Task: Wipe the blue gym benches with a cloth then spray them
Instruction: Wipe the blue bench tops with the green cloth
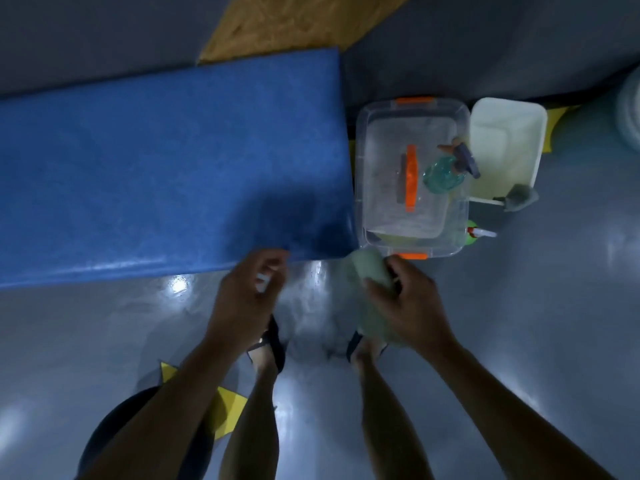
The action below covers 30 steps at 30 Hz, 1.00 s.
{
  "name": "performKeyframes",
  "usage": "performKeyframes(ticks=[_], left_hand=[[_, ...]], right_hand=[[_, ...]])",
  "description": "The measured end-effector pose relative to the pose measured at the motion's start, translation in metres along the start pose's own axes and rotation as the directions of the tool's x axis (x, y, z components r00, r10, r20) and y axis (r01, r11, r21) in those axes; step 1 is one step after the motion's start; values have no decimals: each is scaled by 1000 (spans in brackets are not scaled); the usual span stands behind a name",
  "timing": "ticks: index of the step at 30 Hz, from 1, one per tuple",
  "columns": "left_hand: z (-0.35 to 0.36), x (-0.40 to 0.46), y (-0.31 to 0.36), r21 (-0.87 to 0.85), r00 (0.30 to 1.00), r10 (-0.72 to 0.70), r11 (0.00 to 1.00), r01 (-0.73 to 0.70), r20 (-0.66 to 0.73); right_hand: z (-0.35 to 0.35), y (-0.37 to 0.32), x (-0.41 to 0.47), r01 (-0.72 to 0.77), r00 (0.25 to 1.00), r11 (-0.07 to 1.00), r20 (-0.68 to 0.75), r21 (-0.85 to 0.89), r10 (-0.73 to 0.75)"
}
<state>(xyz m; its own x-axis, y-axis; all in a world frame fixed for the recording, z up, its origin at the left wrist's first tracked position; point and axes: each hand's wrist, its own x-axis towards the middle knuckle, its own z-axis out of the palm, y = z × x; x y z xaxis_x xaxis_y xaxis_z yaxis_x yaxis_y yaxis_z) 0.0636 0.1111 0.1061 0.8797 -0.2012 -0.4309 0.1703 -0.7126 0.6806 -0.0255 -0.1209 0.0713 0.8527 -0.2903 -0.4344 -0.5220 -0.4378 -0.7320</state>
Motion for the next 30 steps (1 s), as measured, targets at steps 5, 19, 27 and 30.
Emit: performKeyframes(ticks=[5,19,27,30], left_hand=[[-57,23,-67,322,963,192,939,-124,-189],[-123,122,-157,692,875,483,645,-324,-41],[-113,125,-165,691,862,496,660,-294,-107],[-109,124,-168,709,853,506,649,-275,-132]], right_hand=[[4,15,39,-80,960,987,-278,-143,37],[71,-38,69,-164,905,984,-407,-71,121],[77,-36,70,-139,868,989,-487,-47,99],[83,-31,76,-70,839,997,-542,-23,47]])
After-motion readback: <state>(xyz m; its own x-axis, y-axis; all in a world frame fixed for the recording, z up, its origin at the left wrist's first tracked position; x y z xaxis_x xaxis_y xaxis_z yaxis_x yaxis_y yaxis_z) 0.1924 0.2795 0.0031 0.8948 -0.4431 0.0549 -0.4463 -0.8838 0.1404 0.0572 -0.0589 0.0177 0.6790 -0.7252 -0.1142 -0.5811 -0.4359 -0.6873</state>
